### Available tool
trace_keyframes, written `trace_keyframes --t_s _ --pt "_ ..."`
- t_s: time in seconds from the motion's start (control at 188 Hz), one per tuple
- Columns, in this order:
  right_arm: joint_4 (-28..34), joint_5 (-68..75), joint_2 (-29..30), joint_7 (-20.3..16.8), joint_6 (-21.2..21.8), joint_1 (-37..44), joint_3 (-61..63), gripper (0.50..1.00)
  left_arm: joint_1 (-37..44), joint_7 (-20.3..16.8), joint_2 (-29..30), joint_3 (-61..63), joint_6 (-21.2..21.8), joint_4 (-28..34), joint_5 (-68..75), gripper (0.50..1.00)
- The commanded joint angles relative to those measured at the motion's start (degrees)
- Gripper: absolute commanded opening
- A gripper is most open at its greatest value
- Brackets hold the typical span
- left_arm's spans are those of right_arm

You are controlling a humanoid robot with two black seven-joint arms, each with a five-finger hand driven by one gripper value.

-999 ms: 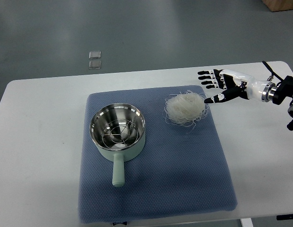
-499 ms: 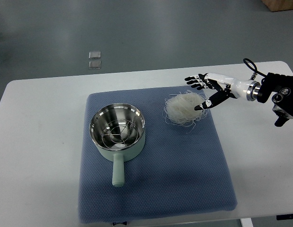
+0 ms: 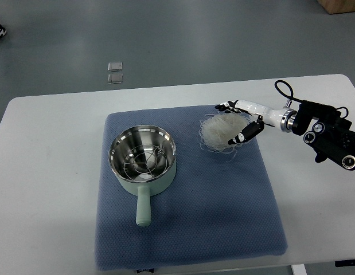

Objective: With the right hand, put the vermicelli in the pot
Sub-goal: 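Lift the grasped vermicelli up off the mat with the right hand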

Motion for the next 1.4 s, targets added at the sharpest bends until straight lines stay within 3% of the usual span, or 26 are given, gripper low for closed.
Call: trace_keyframes --t_s 0.0,0.133,0.255,0.404,0.749,1.052,1.397 --pt "-0.13 -0.03 0.83 -0.05 -2.89 0.13 -3.04 0.921 0.0 0.0 0.0 0.0 0.01 0.0 0.0 1.0" --pt "-0.22 -0.03 1.45 0.03 -5.44 0.13 -4.71 0.897 0.0 0.0 0.0 0.0 0.01 0.0 0.0 1.0" --pt "-0.22 -0.03 1.54 0.03 -5.44 -0.04 -4.8 0.787 0.0 0.0 0.0 0.0 0.01 0.0 0.0 1.0" --pt "-0.22 -0.03 1.54 0.03 -5.61 0.13 -6.99 0.5 0.0 0.0 0.0 0.0 0.01 0.0 0.0 1.0" --pt "0.49 1.02 1.36 0.74 -5.53 1.1 -6.55 0.5 0.0 0.0 0.0 0.0 0.01 0.0 0.0 1.0" --pt "3.21 2.51 -1.71 3.46 -5.09 4.53 -6.12 0.5 0.0 0.0 0.0 0.0 0.01 0.0 0.0 1.0" --pt "5.41 4.18 -1.8 4.34 -1.83 9.27 0.48 0.5 0.0 0.0 0.0 0.0 0.01 0.0 0.0 1.0"
